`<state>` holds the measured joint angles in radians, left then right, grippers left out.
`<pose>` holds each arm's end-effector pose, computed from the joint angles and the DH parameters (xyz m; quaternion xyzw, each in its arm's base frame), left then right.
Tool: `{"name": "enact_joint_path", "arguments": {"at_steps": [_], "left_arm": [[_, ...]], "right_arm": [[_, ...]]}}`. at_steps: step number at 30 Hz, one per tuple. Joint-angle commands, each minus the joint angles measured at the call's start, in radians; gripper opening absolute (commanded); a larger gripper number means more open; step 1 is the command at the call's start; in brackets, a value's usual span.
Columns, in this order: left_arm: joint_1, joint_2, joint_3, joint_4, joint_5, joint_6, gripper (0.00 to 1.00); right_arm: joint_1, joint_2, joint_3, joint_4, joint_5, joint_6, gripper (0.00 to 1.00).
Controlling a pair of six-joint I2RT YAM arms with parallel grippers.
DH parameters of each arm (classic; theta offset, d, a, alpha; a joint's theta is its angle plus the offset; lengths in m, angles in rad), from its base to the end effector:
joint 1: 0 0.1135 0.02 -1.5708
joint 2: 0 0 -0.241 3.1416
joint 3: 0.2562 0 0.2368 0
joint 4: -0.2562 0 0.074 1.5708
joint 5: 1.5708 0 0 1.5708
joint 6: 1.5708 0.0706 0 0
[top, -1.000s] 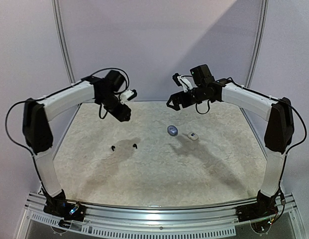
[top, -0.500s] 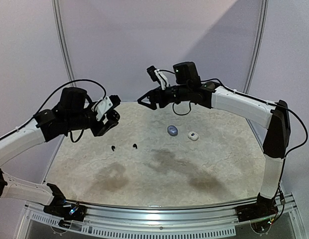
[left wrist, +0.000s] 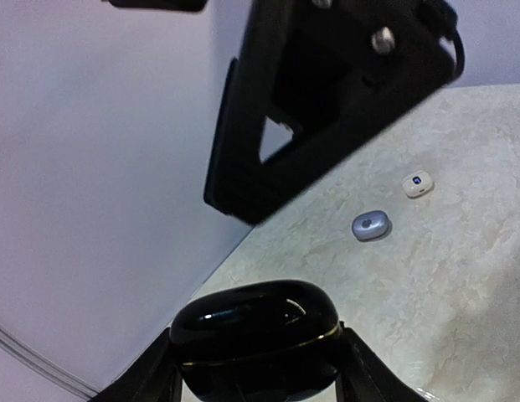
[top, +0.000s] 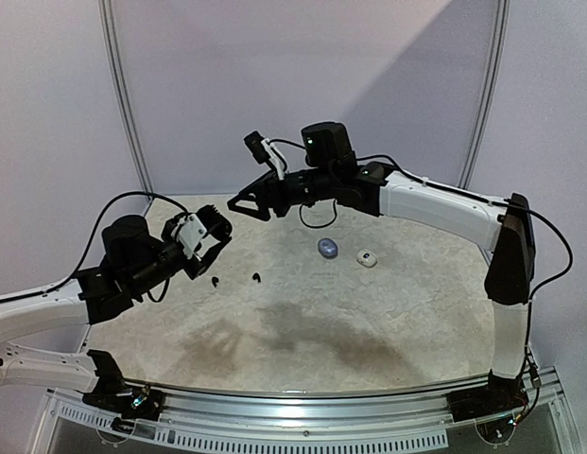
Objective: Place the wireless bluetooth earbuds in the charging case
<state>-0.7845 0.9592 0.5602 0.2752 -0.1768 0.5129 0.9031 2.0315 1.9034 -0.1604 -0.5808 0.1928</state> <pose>0.1917 -0.1738 0.2594 0.4045 0.6302 -0.0237 0.6623 0.2727 0.4084 0.3218 -0.4276 0.6604 0.4944 0.3696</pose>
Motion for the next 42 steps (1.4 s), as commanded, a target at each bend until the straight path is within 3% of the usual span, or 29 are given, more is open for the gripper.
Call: {"name": "enact_joint_path", "arguments": {"at_steps": [1, 12, 20, 23, 25, 29, 30, 31, 34, 35, 40, 42], "left_arm": [[-0.012, -0.049, -0.039, 0.081, -0.028, -0.063, 0.0], [-0.005, -0.098, -0.083, 0.041, -0.026, -0.122, 0.0], [-0.002, -0.105, -0.078, 0.042, -0.036, -0.108, 0.0], [-0.002, -0.108, -0.077, 0.04, -0.033, -0.108, 0.0], [-0.001, -0.112, -0.078, 0.039, -0.034, -0.111, 0.0], [0.02, -0.133, -0.086, 0.019, -0.009, -0.152, 0.0], [0.033, -0.141, -0.09, 0.003, 0.015, -0.174, 0.07], [0.048, -0.149, -0.091, -0.016, 0.062, -0.199, 0.23], [0.108, -0.181, -0.1, -0.096, 0.242, -0.264, 0.9], [0.134, -0.191, -0.102, -0.127, 0.304, -0.283, 0.98], [0.29, -0.247, -0.111, -0.263, 0.635, -0.404, 0.99], [0.326, -0.263, -0.119, -0.259, 0.797, -0.432, 0.89]], "right_arm": [[0.032, 0.088, 0.087, -0.092, -0.005, -0.034, 0.64], [0.07, 0.151, 0.157, -0.122, -0.038, -0.079, 0.58], [0.097, 0.222, 0.257, -0.221, 0.005, -0.093, 0.34], [0.1, 0.23, 0.266, -0.227, -0.001, -0.115, 0.18], [0.101, 0.226, 0.263, -0.229, 0.003, -0.123, 0.0], [0.1, 0.201, 0.253, -0.248, 0.019, -0.166, 0.0], [0.099, 0.195, 0.25, -0.251, 0.016, -0.179, 0.0], [0.094, 0.186, 0.245, -0.255, 0.009, -0.208, 0.0], [0.071, 0.148, 0.211, -0.245, -0.013, -0.269, 0.0], [0.059, 0.135, 0.194, -0.239, -0.031, -0.28, 0.0], [0.039, 0.064, 0.145, -0.307, -0.109, -0.472, 0.0], [0.04, 0.042, 0.113, -0.327, -0.157, -0.592, 0.0]]}}
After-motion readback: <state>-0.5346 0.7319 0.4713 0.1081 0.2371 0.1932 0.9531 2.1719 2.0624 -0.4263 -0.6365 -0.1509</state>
